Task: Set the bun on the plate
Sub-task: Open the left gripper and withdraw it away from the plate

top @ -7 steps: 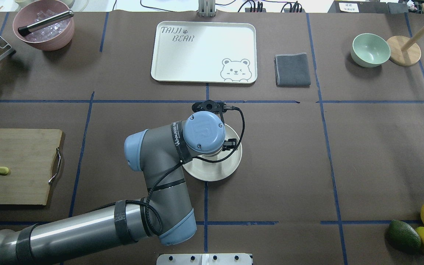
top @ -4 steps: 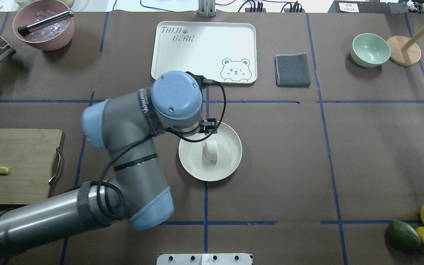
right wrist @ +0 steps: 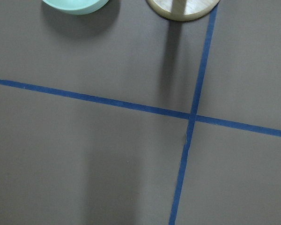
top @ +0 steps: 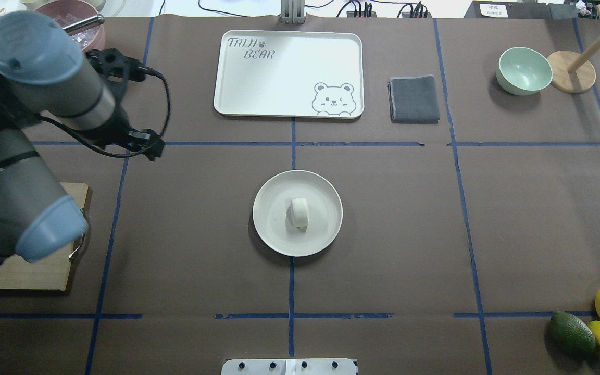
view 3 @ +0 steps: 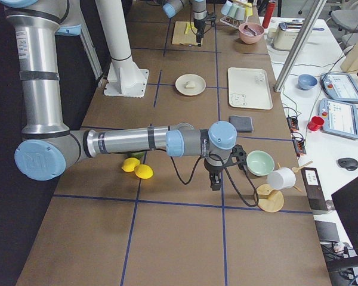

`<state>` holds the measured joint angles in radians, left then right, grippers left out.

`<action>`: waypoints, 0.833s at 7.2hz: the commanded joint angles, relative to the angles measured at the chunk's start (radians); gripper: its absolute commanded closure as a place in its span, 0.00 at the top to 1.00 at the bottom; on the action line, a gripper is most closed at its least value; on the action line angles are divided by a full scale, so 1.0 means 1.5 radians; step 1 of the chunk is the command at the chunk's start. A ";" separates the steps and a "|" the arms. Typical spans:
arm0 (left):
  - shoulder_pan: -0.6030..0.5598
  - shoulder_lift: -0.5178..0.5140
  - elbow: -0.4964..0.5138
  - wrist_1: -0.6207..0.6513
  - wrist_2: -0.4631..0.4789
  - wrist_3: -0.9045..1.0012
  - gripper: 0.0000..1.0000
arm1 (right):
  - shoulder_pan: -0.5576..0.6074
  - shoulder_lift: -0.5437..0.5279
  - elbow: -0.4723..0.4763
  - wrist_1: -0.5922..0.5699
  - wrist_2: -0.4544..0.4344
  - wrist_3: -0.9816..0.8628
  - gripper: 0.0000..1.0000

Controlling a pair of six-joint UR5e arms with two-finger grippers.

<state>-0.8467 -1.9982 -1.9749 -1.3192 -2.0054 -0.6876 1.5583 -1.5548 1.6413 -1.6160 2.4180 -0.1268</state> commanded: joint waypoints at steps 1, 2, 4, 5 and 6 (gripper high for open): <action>-0.164 0.120 -0.005 0.003 -0.122 0.201 1.00 | 0.007 -0.031 0.003 0.010 -0.002 -0.004 1.00; -0.234 0.160 0.002 0.004 -0.130 0.295 1.00 | 0.007 -0.053 0.005 0.047 -0.003 0.007 1.00; -0.325 0.219 0.015 0.003 -0.169 0.370 1.00 | 0.006 -0.079 0.003 0.109 -0.005 0.052 1.00; -0.360 0.232 0.040 0.003 -0.196 0.414 1.00 | 0.007 -0.080 0.001 0.115 -0.006 0.052 1.00; -0.396 0.243 0.079 0.001 -0.200 0.453 1.00 | 0.006 -0.079 0.001 0.115 -0.006 0.053 1.00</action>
<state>-1.3713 -1.6604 -1.9142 -1.3152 -2.2829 -0.0839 1.5686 -1.6705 1.6443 -1.4545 2.4093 -0.0535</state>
